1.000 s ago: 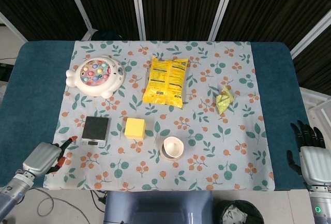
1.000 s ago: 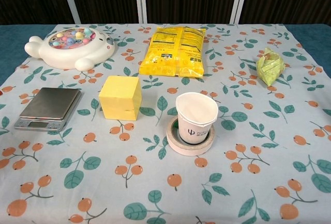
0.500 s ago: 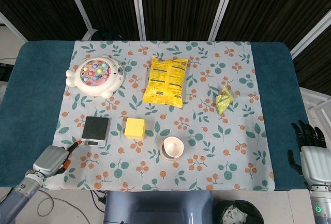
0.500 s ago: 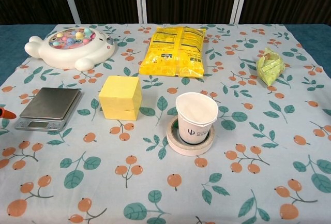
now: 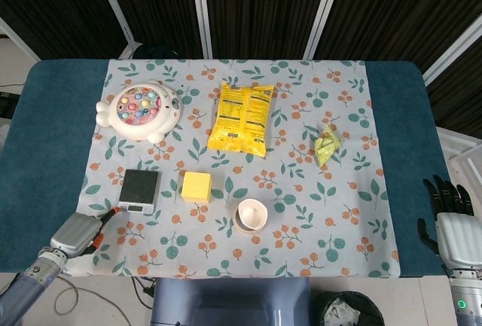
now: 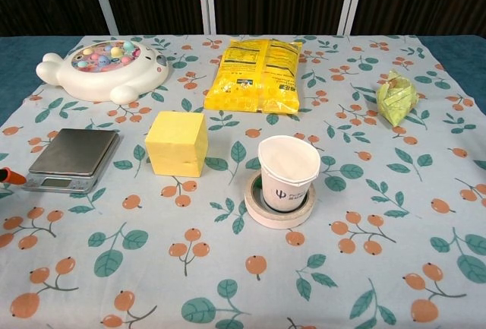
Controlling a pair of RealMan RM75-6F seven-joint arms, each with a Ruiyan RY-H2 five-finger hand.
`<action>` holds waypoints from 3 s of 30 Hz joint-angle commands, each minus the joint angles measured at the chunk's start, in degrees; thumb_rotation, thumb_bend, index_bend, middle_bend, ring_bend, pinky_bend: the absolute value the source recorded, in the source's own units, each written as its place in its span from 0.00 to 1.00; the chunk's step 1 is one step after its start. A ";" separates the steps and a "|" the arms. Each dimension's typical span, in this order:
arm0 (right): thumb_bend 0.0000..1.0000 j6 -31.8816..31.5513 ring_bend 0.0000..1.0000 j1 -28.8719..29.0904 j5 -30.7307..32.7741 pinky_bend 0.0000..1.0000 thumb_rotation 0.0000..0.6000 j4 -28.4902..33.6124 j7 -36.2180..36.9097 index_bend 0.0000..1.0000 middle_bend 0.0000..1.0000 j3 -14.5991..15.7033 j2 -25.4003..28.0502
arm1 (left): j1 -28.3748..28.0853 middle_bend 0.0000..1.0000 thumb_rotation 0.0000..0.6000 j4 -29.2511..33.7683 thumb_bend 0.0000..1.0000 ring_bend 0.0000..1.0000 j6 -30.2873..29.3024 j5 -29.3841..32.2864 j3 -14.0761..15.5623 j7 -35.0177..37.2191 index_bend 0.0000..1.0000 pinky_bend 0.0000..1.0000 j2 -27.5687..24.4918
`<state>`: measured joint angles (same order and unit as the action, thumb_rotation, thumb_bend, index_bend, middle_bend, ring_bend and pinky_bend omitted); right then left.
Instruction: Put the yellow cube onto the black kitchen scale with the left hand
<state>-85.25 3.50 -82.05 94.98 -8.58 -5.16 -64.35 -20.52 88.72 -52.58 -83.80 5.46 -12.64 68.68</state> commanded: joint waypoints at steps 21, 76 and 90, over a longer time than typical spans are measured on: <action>0.56 0.12 0.00 0.06 0.33 0.01 1.00 -0.04 -0.57 0.00 0.03 -0.07 -0.29 | -1.06 0.57 1.00 -0.89 0.54 0.51 0.18 1.75 0.20 0.84 0.10 0.57 0.52; 0.56 0.12 0.00 -0.04 1.25 0.01 1.00 0.19 -0.86 0.00 0.03 -0.39 -0.19 | -2.71 0.57 1.00 -1.72 0.53 0.51 0.28 1.86 1.03 1.87 0.11 0.56 1.88; 0.56 -0.02 0.00 -0.10 1.41 0.01 1.00 0.21 -0.87 0.00 0.03 -0.50 -0.23 | -2.66 0.58 1.00 -2.59 0.53 0.51 0.69 2.47 1.47 1.83 0.12 0.56 2.32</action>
<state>-85.28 3.40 -80.65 95.20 -9.45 -5.66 -64.58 -23.18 86.13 -51.90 -81.34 6.92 -10.82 70.99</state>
